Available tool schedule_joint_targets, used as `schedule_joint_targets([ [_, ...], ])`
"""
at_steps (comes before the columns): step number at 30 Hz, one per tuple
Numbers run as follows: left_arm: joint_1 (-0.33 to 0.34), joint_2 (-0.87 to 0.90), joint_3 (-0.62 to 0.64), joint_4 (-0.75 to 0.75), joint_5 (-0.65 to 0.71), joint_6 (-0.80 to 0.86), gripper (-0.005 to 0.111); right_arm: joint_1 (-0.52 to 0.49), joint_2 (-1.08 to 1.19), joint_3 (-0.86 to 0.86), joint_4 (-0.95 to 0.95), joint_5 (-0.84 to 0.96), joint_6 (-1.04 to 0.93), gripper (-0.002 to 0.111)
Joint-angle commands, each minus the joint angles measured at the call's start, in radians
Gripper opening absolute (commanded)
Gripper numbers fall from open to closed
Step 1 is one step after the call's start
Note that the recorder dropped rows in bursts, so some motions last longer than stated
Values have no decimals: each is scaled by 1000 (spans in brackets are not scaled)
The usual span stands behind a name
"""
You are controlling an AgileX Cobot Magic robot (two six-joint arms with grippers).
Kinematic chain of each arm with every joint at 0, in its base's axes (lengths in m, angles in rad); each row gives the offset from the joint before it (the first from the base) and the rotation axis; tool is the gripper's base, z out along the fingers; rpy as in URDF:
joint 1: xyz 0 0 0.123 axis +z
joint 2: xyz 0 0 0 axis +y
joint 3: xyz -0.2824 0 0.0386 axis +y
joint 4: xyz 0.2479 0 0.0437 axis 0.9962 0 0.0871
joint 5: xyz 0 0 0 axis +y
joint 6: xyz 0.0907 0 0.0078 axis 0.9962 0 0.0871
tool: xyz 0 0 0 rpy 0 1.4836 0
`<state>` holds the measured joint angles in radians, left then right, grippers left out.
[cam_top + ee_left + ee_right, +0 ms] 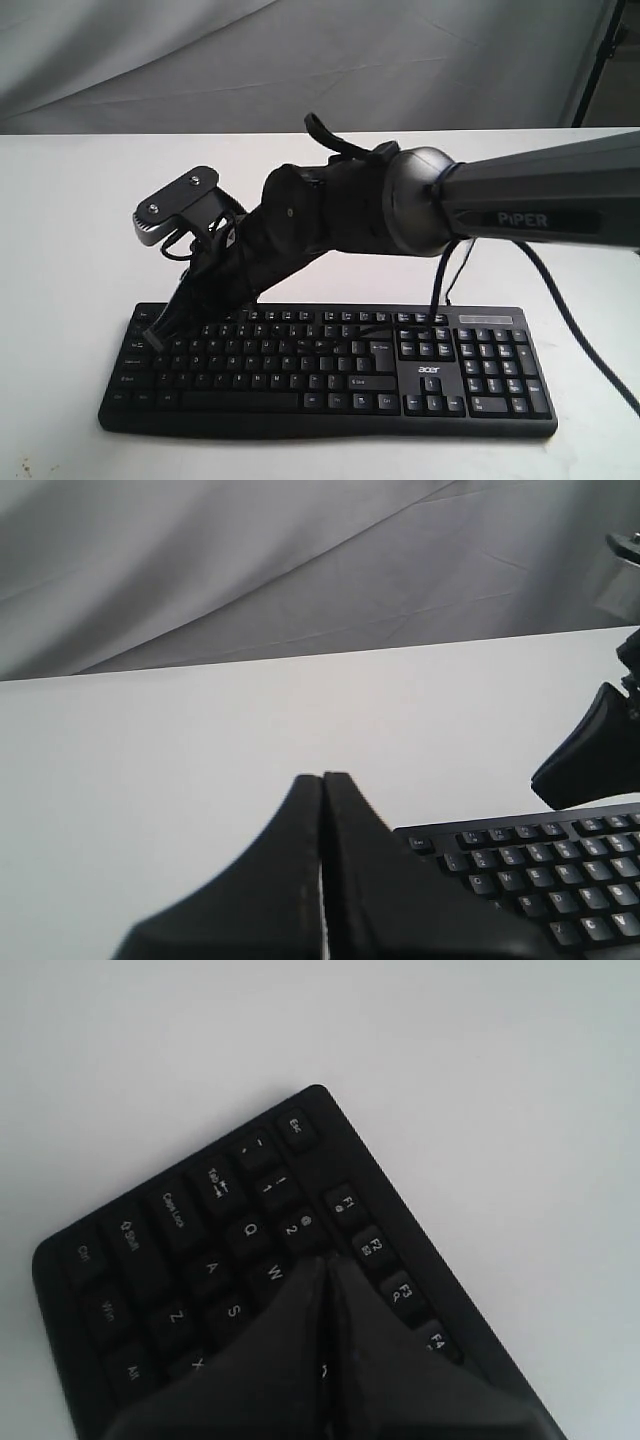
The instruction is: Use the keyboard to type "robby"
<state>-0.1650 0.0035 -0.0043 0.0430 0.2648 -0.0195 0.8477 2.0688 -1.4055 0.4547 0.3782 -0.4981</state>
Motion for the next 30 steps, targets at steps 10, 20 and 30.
schedule_joint_targets([
  [10,-6,-3,4,5,-7,-3,0,11,-17,117,9,-127,-40,0],
  [20,-6,-3,4,5,-7,-3,0,26,7,117,9,-134,-40,0],
  [30,-6,-3,4,5,-7,-3,0,28,21,117,8,-128,-47,0],
])
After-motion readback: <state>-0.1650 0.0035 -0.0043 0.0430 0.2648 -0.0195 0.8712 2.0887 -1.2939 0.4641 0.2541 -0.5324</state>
